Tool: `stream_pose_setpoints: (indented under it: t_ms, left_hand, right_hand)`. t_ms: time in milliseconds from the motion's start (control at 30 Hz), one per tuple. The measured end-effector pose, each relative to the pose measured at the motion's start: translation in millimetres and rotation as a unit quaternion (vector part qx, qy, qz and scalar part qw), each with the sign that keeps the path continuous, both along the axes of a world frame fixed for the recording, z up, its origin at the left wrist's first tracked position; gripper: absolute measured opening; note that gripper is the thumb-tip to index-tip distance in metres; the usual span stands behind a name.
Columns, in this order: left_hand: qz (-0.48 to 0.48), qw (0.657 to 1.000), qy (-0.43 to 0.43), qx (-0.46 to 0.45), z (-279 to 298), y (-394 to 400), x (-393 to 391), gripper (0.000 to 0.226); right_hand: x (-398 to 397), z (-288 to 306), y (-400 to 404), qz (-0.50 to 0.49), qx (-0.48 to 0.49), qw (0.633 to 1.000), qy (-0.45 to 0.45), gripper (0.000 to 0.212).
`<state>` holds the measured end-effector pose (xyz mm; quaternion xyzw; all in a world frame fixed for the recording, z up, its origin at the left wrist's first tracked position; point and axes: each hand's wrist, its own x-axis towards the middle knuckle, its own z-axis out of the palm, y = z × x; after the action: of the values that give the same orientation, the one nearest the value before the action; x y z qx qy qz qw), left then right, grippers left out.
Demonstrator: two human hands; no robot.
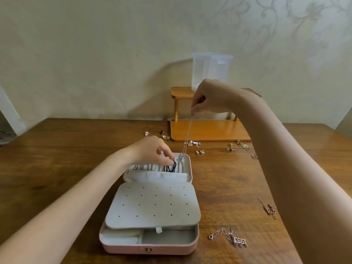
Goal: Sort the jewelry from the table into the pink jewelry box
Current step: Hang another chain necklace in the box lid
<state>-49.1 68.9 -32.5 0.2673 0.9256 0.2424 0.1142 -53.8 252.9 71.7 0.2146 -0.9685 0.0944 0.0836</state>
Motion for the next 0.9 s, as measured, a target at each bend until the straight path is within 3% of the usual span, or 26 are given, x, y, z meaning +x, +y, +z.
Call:
stream_pose_setpoints:
  t_ms: [133,267,400,700,900]
  left_hand:
    - [0.008,0.998,0.061,0.005,0.1,-1.0,-19.8,0.022]
    - [-0.005,0.996,0.054,-0.070,-21.9,9.9,-34.6,0.023]
    - [0.009,0.996,0.064,-0.065,-26.8,13.6,-39.9,0.017]
    - [-0.018,0.990,0.136,-0.041,19.6,4.4,-22.8,0.009]
    - [-0.052,0.995,0.076,-0.032,46.9,-1.3,-7.3,0.010]
  right_hand:
    - [-0.1,6.2,-1.1,0.001,0.004,1.000,0.015,0.018]
    - [-3.2,5.9,4.7,-0.018,-0.001,1.000,0.023,0.020]
    - [-1.8,6.1,8.6,-0.026,-0.011,0.999,0.023,0.018]
    - [23.6,35.1,1.7,0.014,-0.057,0.998,0.010,0.014]
    - [37.8,43.0,-7.5,0.037,-0.071,0.997,-0.017,0.010]
